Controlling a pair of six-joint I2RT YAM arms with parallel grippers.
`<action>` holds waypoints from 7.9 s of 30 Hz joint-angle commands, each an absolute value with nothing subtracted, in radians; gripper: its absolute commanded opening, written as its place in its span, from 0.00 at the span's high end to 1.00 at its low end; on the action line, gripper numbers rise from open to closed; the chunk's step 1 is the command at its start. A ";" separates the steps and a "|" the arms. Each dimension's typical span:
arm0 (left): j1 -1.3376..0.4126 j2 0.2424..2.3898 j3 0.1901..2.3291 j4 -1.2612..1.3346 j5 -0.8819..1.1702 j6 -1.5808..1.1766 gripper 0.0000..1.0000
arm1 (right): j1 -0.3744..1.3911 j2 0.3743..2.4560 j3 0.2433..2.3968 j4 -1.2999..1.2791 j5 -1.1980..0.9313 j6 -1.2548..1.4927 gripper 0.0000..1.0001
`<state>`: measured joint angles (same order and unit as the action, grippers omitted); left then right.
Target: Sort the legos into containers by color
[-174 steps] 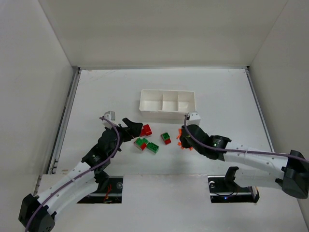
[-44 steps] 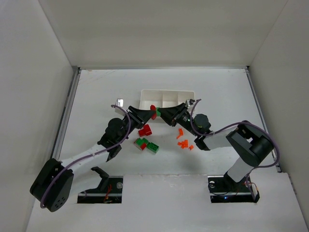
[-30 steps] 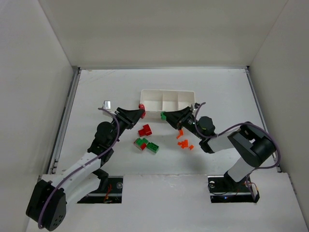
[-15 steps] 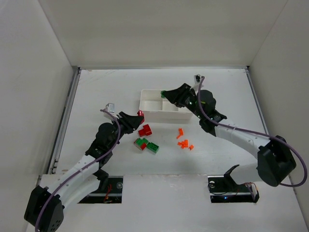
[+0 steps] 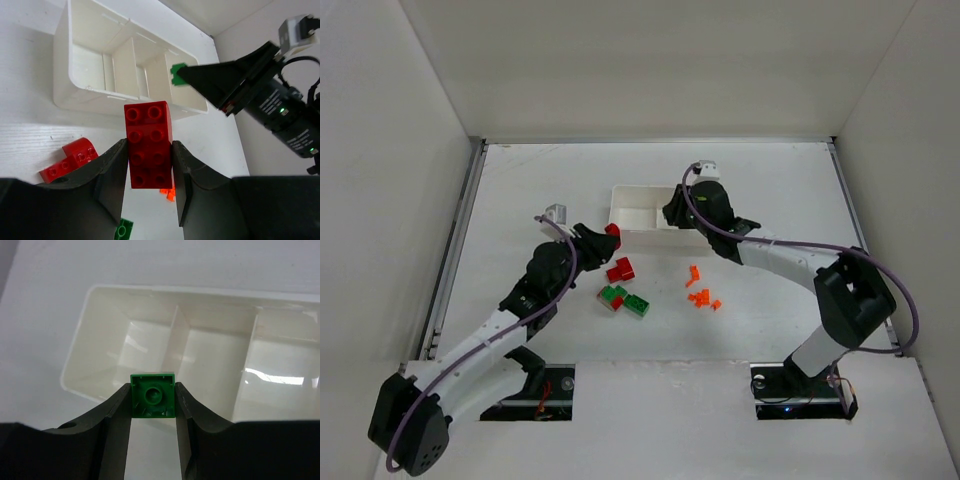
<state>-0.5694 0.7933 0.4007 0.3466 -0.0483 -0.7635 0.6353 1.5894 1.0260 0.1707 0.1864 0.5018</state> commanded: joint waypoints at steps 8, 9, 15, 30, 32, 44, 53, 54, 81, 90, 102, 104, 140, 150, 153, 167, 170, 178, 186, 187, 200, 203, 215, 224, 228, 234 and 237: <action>-0.594 1.089 0.601 0.409 -0.164 -0.677 0.88 | 0.611 1.644 1.091 0.181 0.236 0.446 0.56; -0.591 1.112 0.613 0.419 -0.164 -0.672 0.88 | 0.610 1.644 1.091 0.183 0.233 0.448 0.50; -0.581 1.221 0.698 0.437 -0.164 -0.640 0.88 | 0.607 1.563 1.042 0.209 0.229 0.445 0.35; -0.538 1.529 0.951 0.356 -0.190 -0.580 0.79 | 0.785 1.310 0.764 0.255 0.147 0.405 0.50; -0.538 1.552 0.971 0.351 -0.204 -0.572 0.75 | 0.812 1.292 0.727 0.258 0.106 0.408 0.40; -0.544 1.539 0.951 0.337 -0.222 -0.557 0.49 | 0.897 1.423 0.747 0.321 0.063 0.420 0.29; -0.547 1.264 0.718 0.338 -0.213 -0.609 0.60 | 0.912 1.626 0.912 0.330 0.149 0.499 0.36; -0.548 1.237 0.694 0.333 -0.213 -0.617 0.60 | 0.918 1.650 0.932 0.328 0.149 0.503 0.35; -0.450 0.861 0.403 0.163 -0.098 -0.712 0.61 | 0.984 1.902 1.144 0.107 0.291 0.474 0.52; -0.447 0.824 0.446 0.127 -0.083 -0.707 0.59 | 0.990 1.780 1.123 0.138 0.321 0.480 0.76; -0.441 0.819 0.532 0.172 0.034 -0.775 0.55 | 0.953 1.586 1.097 0.140 0.265 0.466 0.76; -0.441 0.827 0.532 0.205 0.054 -0.798 0.50 | 0.949 1.577 1.094 0.149 0.261 0.471 0.76; -0.469 0.991 0.511 0.405 0.110 -0.882 0.61 | 0.838 1.517 0.966 0.360 0.020 0.689 0.75; -0.484 1.012 0.483 0.483 0.118 -0.911 0.68 | 0.805 1.531 0.936 0.436 -0.087 0.764 0.75; -0.492 1.020 0.483 0.495 0.118 -0.913 0.67 | 0.800 1.540 0.936 0.442 -0.107 0.776 0.75; -0.498 1.026 0.474 0.523 0.112 -0.919 0.83 | 0.768 1.549 0.904 0.508 -0.169 0.831 0.76; -0.489 1.012 0.468 0.517 0.110 -0.914 0.87 | 0.754 1.537 0.893 0.509 -0.167 0.831 0.76; -0.444 0.989 0.402 0.499 0.115 -0.907 0.90 | 0.670 1.465 0.874 0.558 -0.224 0.876 0.77; -0.398 0.917 0.394 0.440 0.118 -0.888 0.90 | 0.636 1.505 0.935 0.490 -0.161 0.818 0.76; -0.400 0.913 0.402 0.436 0.117 -0.885 0.90 | 0.637 1.531 0.962 0.460 -0.132 0.801 0.76; -0.397 0.930 0.475 0.431 0.106 -0.864 0.89 | 0.650 1.766 1.223 0.316 0.009 0.713 0.50; -0.398 0.957 0.509 0.436 0.100 -0.853 0.89 | 0.650 1.758 1.221 0.316 0.011 0.709 0.42; -0.482 1.181 0.679 0.463 -0.069 -0.756 0.88 | 0.643 1.516 0.925 0.364 0.078 0.698 0.77; -0.528 1.422 0.845 0.459 -0.228 -0.637 0.79 | 0.765 1.318 0.704 0.341 0.179 0.623 0.71; -0.528 1.451 0.885 0.454 -0.232 -0.626 0.59 | 0.818 1.281 0.695 0.304 0.167 0.577 0.67; -0.527 1.378 0.855 0.445 -0.207 -0.617 0.46 | 0.910 1.305 0.727 0.276 0.164 0.499 0.54; -0.519 1.287 0.784 0.431 -0.186 -0.627 0.51 | 0.964 1.333 0.752 0.275 0.140 0.450 0.45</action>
